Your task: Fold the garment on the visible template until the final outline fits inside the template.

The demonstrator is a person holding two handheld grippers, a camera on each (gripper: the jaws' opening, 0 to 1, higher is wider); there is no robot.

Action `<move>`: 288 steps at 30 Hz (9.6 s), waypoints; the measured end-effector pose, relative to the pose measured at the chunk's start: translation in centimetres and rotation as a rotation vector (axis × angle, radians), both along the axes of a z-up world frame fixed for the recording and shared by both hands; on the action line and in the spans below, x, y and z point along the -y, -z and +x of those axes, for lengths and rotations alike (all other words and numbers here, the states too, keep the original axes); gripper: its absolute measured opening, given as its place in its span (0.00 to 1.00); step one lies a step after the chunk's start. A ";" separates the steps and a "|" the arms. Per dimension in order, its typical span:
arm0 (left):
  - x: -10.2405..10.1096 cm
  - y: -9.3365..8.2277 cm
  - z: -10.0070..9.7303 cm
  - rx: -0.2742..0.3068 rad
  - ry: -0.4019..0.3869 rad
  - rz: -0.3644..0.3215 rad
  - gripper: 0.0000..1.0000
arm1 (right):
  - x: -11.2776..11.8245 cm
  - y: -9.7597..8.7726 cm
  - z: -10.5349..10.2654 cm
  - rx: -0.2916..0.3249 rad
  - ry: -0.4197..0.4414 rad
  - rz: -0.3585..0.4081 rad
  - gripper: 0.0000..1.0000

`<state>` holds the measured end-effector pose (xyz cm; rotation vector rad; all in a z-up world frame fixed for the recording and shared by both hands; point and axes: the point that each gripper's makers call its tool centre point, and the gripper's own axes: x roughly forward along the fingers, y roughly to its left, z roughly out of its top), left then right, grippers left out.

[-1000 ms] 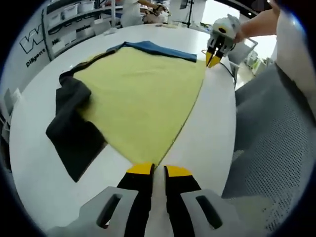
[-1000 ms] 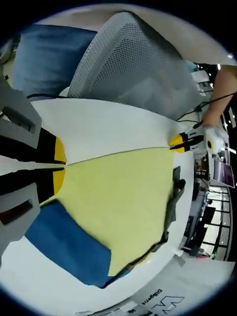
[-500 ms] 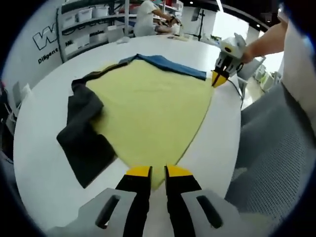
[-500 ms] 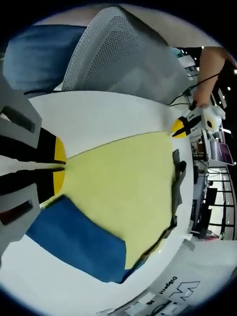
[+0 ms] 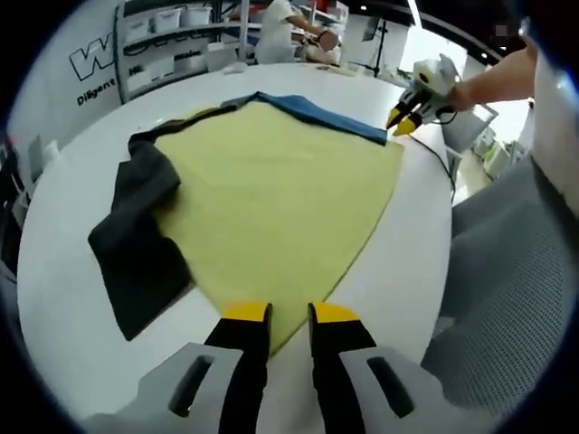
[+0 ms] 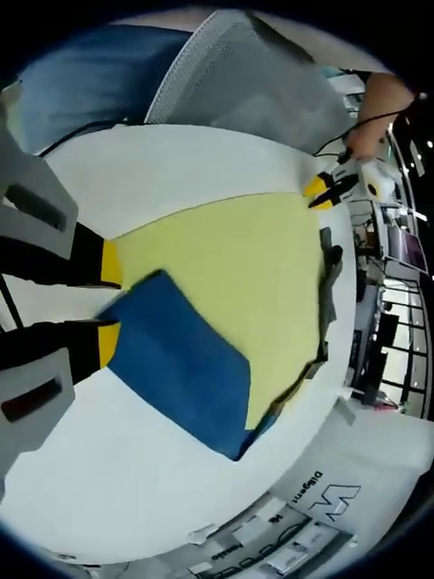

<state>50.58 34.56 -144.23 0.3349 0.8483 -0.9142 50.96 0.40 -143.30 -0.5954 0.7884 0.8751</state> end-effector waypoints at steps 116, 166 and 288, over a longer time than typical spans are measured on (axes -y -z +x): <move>0.1 0.2 1.2 -0.039 -0.199 0.049 0.07 | 30.3 -0.7 20.6 0.050 0.546 -0.385 0.02; -9.3 -2.0 6.1 0.073 -0.541 -0.093 0.15 | -8.5 -4.4 6.8 0.204 -0.042 0.084 0.31; -28.1 -4.7 23.6 0.201 -0.523 0.294 0.14 | -11.1 1.3 -1.3 -0.058 -0.120 0.073 0.32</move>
